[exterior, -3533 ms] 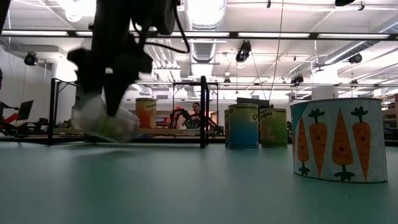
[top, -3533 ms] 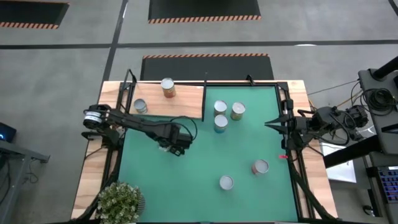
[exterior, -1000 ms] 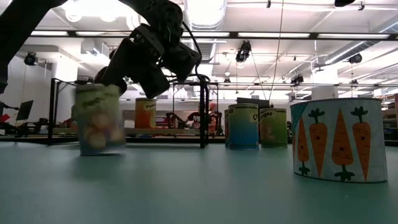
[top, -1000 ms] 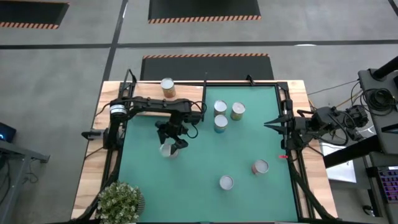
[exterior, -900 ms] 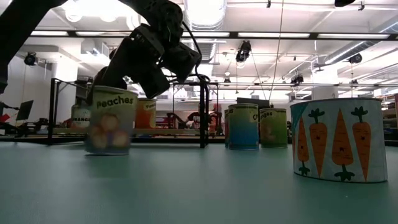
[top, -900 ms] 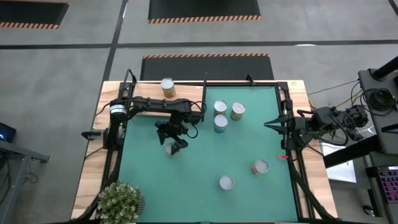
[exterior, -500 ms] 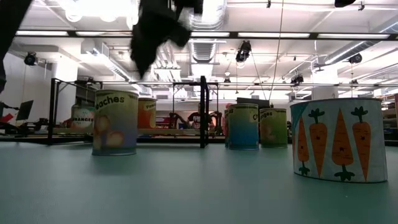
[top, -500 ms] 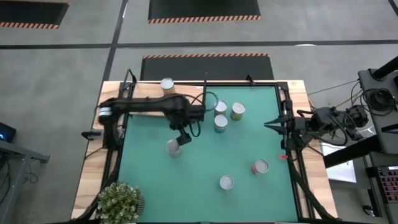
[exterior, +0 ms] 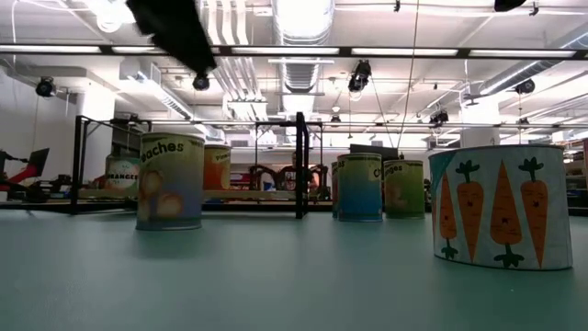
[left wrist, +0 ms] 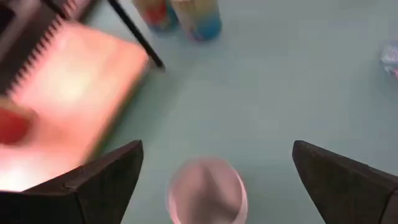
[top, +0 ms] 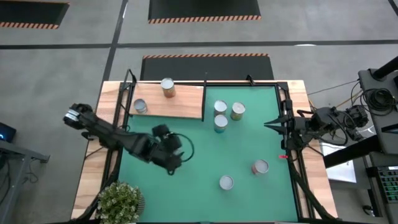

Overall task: Pick and place cans onto a shelf
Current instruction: Put the canned peaches on the shelf

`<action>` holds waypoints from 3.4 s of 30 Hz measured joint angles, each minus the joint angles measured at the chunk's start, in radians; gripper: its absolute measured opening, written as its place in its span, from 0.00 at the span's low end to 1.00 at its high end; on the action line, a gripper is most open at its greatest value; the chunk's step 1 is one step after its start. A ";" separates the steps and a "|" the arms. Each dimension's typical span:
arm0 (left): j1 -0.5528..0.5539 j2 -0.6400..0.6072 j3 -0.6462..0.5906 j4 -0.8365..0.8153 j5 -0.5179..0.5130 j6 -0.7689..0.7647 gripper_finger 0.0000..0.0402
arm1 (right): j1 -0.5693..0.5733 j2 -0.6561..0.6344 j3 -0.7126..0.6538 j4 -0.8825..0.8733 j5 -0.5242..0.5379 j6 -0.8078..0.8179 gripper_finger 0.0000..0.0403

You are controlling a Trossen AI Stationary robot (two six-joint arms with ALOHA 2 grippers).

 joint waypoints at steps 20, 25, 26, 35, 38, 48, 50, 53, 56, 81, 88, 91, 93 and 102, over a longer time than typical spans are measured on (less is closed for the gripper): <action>-0.028 -0.013 -0.217 0.085 0.010 -0.089 0.98 | 0.000 0.001 0.000 0.018 0.000 0.017 0.03; -0.028 -0.013 -0.243 0.102 0.004 -0.113 0.98 | 0.000 0.001 0.000 0.018 0.000 0.017 0.03; -0.028 -0.013 -0.245 0.104 -0.002 -0.114 0.98 | 0.000 0.001 0.000 0.017 0.000 0.017 0.03; -0.028 -0.013 -0.306 0.189 -0.008 -0.129 0.95 | 0.000 0.001 0.000 0.017 0.000 0.016 0.03; -0.028 -0.013 -0.313 0.208 -0.008 -0.131 0.91 | 0.000 0.001 0.000 0.016 0.000 0.016 0.03; -0.028 -0.013 -0.312 0.208 0.005 -0.125 0.74 | 0.000 0.001 0.000 0.016 0.000 0.016 0.03; -0.028 -0.013 -0.312 0.208 0.005 -0.125 0.74 | 0.000 0.001 0.000 0.016 0.000 0.016 0.03; -0.028 -0.013 -0.312 0.209 0.003 -0.125 0.75 | 0.000 0.001 0.000 0.016 0.000 0.016 0.03; -0.028 -0.013 -0.291 0.206 -0.046 -0.129 0.75 | 0.000 0.001 0.000 0.015 0.000 0.016 0.03; 0.597 -0.054 -0.116 -0.005 -0.095 -0.139 0.75 | 0.000 0.001 0.000 0.009 0.000 0.015 0.03; 0.670 -0.054 -0.116 -0.005 -0.045 -0.067 0.75 | 0.000 0.001 0.000 0.009 0.000 0.023 0.03; 0.693 -0.054 -0.116 -0.003 -0.040 -0.058 0.75 | 0.000 0.001 0.000 0.009 0.000 0.023 0.03; 0.702 -0.054 -0.116 0.007 -0.040 -0.038 0.75 | 0.000 0.001 0.000 0.009 0.000 0.023 0.03; 0.733 -0.032 -0.116 0.054 -0.040 0.004 0.75 | 0.000 0.001 0.000 0.009 0.000 0.023 0.03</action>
